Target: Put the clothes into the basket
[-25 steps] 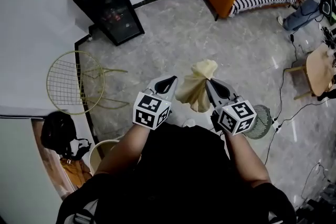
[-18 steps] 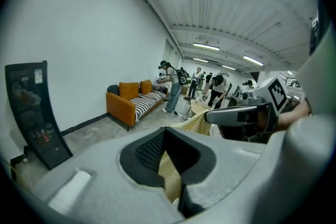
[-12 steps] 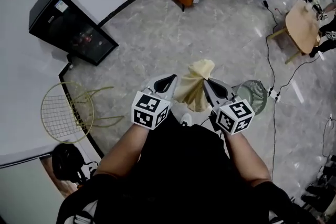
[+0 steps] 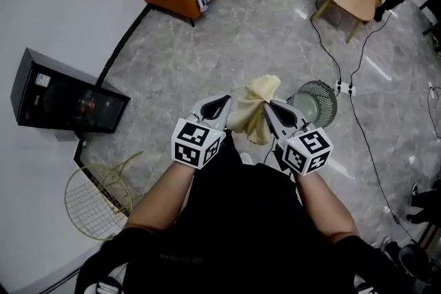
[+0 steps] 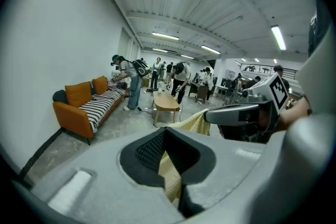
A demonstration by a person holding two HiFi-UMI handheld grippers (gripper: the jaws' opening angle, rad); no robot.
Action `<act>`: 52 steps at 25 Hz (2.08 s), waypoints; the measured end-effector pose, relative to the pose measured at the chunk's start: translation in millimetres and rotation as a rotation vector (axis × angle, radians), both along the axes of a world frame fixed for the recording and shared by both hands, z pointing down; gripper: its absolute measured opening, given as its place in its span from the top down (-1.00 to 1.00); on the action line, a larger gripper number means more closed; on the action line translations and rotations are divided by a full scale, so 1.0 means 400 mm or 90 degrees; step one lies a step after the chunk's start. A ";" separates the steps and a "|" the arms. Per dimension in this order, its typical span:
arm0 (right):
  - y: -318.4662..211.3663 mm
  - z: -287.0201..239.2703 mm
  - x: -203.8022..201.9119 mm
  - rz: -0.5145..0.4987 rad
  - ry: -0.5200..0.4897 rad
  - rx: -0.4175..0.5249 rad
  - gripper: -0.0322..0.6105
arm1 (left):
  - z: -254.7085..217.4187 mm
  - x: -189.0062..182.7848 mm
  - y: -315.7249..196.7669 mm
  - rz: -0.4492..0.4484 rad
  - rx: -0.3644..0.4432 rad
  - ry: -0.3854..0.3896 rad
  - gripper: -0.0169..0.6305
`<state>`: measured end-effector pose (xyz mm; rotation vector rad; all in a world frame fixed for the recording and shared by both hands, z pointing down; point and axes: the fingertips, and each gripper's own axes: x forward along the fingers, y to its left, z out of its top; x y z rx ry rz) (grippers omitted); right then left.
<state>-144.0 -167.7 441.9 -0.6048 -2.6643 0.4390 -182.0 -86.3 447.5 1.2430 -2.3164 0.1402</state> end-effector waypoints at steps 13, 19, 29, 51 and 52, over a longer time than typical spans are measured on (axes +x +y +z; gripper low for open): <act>-0.281 0.055 -0.076 0.301 0.065 0.016 0.84 | 0.020 -0.199 -0.318 0.267 0.013 0.023 0.94; -0.335 0.043 -0.083 0.389 0.066 0.013 0.84 | 0.016 -0.226 -0.393 0.349 0.018 0.025 0.94; -0.353 0.037 -0.087 0.496 0.062 0.008 0.84 | 0.036 -0.266 -0.413 0.437 0.016 0.028 0.94; -0.405 0.027 0.045 0.658 0.083 0.000 0.84 | 0.091 -0.158 -0.516 0.595 0.017 0.071 0.94; -0.416 0.030 0.054 0.665 0.086 -0.001 0.84 | 0.091 -0.153 -0.528 0.599 0.016 0.070 0.94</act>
